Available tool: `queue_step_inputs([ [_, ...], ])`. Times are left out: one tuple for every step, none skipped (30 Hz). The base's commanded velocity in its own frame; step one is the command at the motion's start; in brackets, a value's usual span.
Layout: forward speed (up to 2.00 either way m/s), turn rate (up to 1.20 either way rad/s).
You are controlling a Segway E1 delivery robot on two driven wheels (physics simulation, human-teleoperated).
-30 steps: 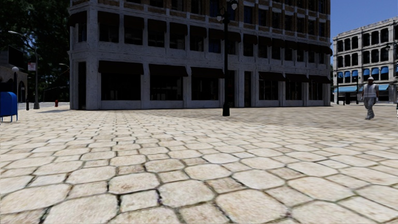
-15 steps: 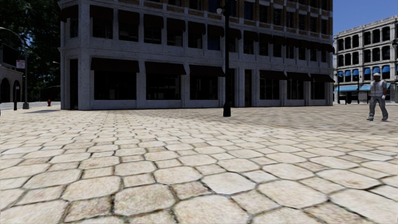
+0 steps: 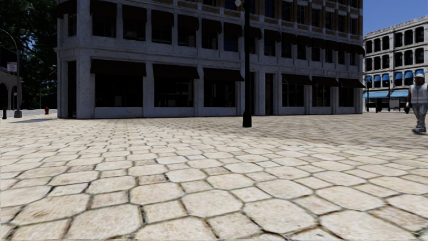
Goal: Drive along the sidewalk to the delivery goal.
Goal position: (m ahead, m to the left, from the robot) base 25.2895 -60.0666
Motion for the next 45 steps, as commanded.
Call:
queue_step_inputs([
  [1.67,0.0],
  [1.67,0.0],
  [1.67,0.0],
  [1.67,0.0],
  [1.67,0.0],
  [1.67,0.0],
  [1.67,0.0],
  [1.67,0.0],
  [1.67,0.0],
  [1.67,0.0],
  [1.67,0.0],
  [1.67,0.0],
  [1.67,0.0],
  [1.67,0.0],
  [1.67,0.0],
  [1.67,0.0],
  [1.67,0.0],
  [1.67,0.0],
  [1.67,0.0],
  [1.67,0.0],
  [1.67,0.0],
  [1.67,0.0],
  [1.67,0.0],
  [1.67,0.0],
  [1.67,0.0],
  [1.67,0.0],
  [1.67,0.0],
  [1.67,0.0],
  [1.67,0.0],
  [1.67,0.0],
  [1.67,0.0],
  [1.67,0.0],
  [1.67,0.0],
  [1.67,0.0],
  [1.67,0.0],
  [1.67,0.0],
  [1.67,0.0],
  [1.67,0.0],
  [1.67,0.0],
  [1.67,0.0],
  [1.67,0.0],
  [1.67,0.0],
  [1.67,0.0],
  [1.67,0.0],
  [1.67,-0.12],
])
